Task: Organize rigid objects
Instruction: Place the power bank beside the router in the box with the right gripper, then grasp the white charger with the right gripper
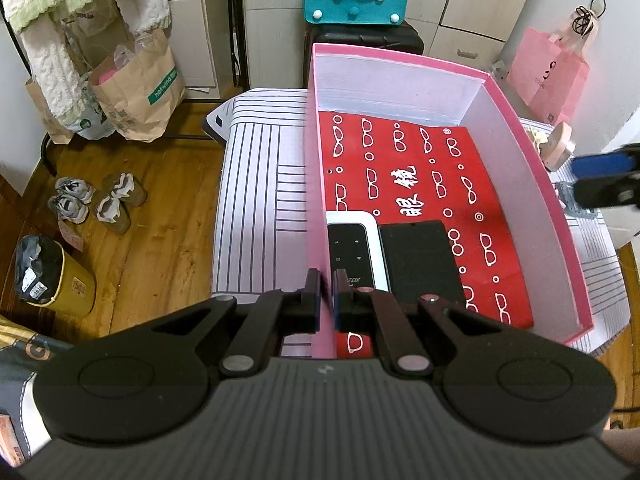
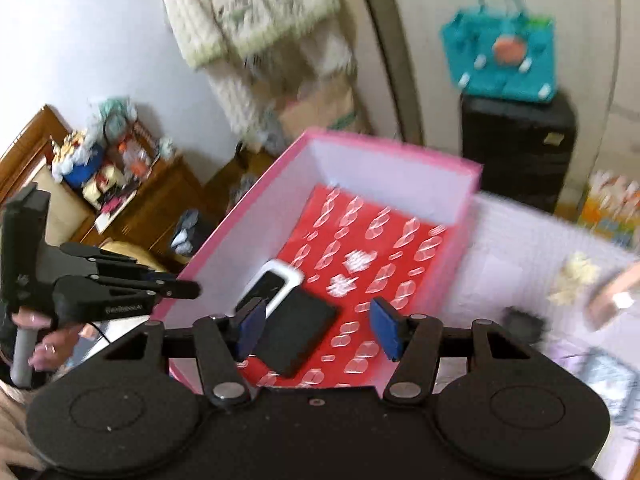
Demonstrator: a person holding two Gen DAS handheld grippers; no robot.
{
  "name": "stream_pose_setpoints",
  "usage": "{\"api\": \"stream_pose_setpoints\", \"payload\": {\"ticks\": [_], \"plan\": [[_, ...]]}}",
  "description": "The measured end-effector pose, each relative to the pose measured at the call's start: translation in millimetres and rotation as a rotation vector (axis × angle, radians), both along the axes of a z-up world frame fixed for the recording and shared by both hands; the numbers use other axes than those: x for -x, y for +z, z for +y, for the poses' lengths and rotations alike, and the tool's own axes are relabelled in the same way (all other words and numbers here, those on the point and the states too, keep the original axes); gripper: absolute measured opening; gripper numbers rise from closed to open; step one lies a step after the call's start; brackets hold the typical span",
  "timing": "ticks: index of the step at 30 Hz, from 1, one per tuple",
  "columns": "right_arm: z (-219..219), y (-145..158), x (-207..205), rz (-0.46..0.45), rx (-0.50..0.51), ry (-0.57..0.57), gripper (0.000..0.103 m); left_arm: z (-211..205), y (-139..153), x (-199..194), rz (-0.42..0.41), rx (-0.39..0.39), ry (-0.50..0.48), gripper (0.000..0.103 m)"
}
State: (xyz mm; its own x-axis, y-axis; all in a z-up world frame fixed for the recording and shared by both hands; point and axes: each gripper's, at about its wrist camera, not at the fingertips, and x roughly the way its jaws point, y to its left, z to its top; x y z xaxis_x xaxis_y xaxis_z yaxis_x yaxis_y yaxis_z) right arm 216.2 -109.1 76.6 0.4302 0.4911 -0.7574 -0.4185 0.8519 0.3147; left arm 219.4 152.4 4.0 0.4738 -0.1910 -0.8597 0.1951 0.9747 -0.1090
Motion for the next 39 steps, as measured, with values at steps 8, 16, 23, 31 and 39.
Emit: {"api": "stream_pose_setpoints", "payload": {"ticks": [8,16,23,31,39], "plan": [[-63,-29,44,-0.198,0.067,-0.182,0.063,-6,0,-1,-0.002,-0.030,-0.002,0.005],[-93,-79,66,-0.239,0.034,-0.190,0.063,-7,-1,0,-0.002,-0.031,0.017,0.005],[-98,-110,72,-0.310,0.122,-0.160,0.063,-13,-4,-3,0.024,-0.072,-0.010,0.005],[-80,-134,48,-0.253,0.227,-0.077,0.062,-10,-4,-7,0.052,-0.064,-0.019,0.005],[-72,-141,31,-0.237,0.250,-0.020,0.060,-9,-3,-7,0.054,-0.056,-0.019,0.005]]}}
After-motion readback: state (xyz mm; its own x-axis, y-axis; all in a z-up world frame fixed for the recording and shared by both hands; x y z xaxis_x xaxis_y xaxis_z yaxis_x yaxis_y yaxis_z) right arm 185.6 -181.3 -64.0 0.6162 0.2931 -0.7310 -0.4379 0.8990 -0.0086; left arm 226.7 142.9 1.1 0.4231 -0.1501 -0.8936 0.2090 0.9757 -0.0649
